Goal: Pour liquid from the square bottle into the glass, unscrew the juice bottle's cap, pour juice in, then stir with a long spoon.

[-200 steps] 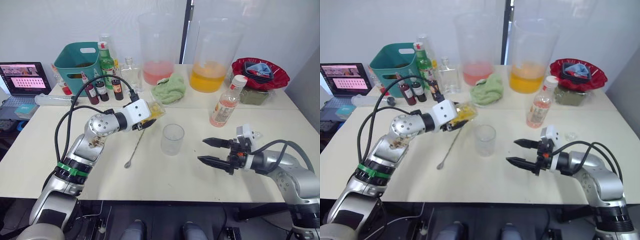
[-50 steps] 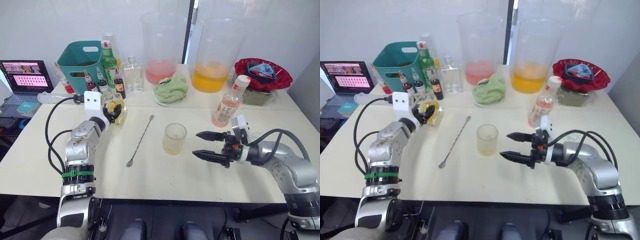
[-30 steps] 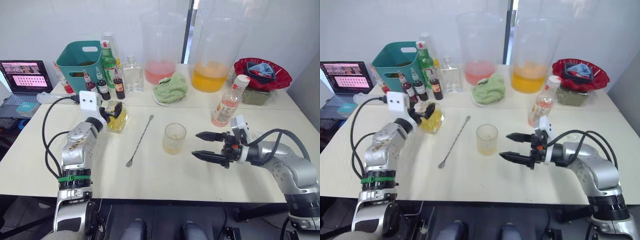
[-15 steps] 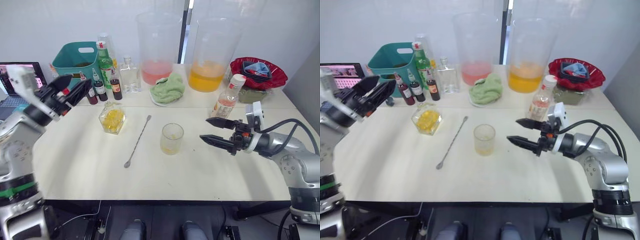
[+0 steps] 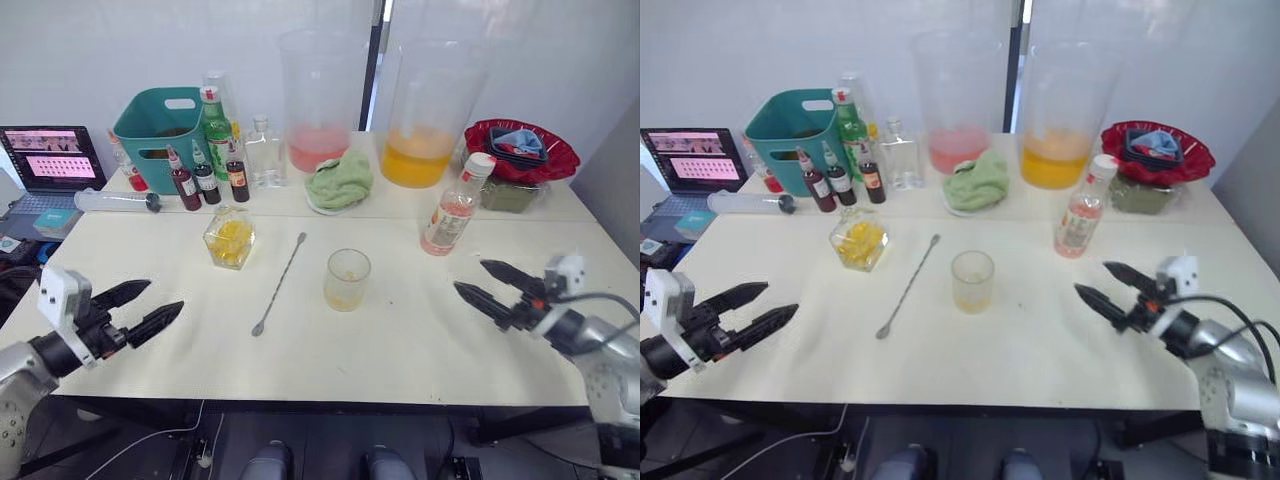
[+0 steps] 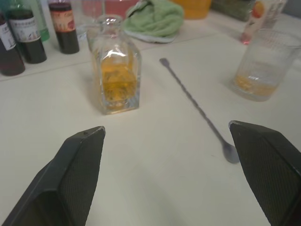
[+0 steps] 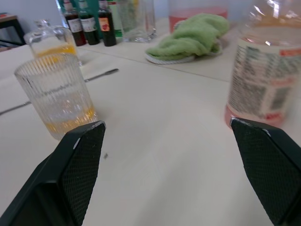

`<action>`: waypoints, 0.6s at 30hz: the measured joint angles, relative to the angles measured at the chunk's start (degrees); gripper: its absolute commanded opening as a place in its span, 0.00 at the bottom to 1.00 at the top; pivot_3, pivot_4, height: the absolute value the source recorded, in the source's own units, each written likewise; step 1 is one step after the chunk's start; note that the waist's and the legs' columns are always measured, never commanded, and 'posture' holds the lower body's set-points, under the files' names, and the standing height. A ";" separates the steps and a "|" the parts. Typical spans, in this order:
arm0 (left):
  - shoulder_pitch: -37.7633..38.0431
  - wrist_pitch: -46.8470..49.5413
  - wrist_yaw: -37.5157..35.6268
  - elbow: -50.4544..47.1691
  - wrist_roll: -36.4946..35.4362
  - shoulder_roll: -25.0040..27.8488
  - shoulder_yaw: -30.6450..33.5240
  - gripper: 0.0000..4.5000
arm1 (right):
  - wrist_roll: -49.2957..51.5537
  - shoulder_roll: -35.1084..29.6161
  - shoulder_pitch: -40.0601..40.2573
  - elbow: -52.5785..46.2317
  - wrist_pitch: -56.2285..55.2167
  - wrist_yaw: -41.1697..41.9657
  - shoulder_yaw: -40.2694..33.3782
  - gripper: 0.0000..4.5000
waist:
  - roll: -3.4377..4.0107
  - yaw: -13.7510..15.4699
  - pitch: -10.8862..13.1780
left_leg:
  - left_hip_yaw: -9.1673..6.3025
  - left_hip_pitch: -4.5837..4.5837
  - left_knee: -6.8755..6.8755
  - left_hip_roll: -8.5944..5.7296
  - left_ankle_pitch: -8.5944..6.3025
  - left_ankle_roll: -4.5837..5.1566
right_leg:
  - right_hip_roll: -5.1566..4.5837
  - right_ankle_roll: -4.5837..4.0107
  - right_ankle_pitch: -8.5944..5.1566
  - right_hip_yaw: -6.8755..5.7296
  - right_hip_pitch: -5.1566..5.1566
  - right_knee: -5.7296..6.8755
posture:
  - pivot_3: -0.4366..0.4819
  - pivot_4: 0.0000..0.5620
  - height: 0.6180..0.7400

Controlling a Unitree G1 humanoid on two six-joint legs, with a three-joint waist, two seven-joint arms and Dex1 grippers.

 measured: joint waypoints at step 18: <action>-9.68 -2.14 -8.05 3.27 -5.41 3.07 -4.28 0.99 | 0.05 5.16 6.76 -4.50 -2.62 -9.58 -2.39 1.00 | 0.00 -0.88 0.00 | 0.14 0.11 0.01 0.19 0.00 0.00 | 0.17 0.01 -0.01 0.28 0.01 0.00 | 0.48 0.27 1.00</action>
